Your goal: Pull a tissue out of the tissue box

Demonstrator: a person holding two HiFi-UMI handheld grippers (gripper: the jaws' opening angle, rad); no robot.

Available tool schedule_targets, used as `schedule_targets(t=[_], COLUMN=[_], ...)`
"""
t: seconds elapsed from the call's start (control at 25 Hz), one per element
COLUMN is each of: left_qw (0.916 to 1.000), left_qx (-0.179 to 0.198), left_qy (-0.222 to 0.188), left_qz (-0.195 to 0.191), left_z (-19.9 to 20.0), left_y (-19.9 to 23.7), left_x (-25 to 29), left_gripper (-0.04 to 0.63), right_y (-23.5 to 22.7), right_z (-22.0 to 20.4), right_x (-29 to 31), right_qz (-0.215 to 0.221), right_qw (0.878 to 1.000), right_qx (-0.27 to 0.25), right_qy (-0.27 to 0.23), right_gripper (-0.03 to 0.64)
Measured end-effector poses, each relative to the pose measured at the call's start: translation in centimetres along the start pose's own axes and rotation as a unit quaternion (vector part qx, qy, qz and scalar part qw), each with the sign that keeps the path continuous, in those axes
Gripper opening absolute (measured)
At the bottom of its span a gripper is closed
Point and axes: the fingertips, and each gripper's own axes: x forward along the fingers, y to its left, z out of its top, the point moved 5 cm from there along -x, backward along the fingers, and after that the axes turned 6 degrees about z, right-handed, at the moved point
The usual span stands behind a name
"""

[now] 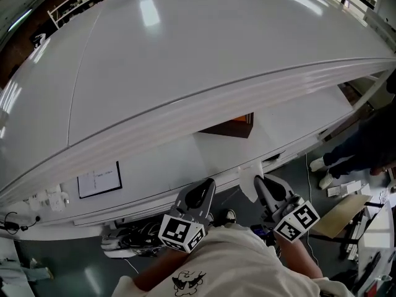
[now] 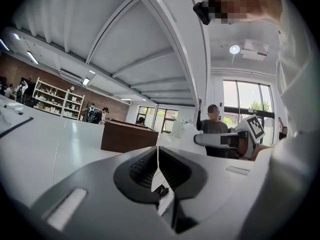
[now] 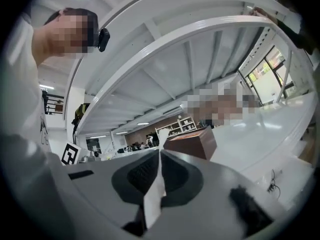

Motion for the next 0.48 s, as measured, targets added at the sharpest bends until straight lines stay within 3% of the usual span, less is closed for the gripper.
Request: schedule_targets(t=[0.48], left_qw=[0.9999], left_qx=[0.003], left_qy=[-0.01], left_qz=[-0.002], left_z=[0.62], left_y=[-0.7], left_x=[0.13], left_gripper=[0.008], right_y=[1.08], right_z=[0.44], right_x=[0.3], right_qz=[0.01], right_qw=[1.0], right_qx=[-0.008], right_qy=[-0.009], right_gripper=[0.015])
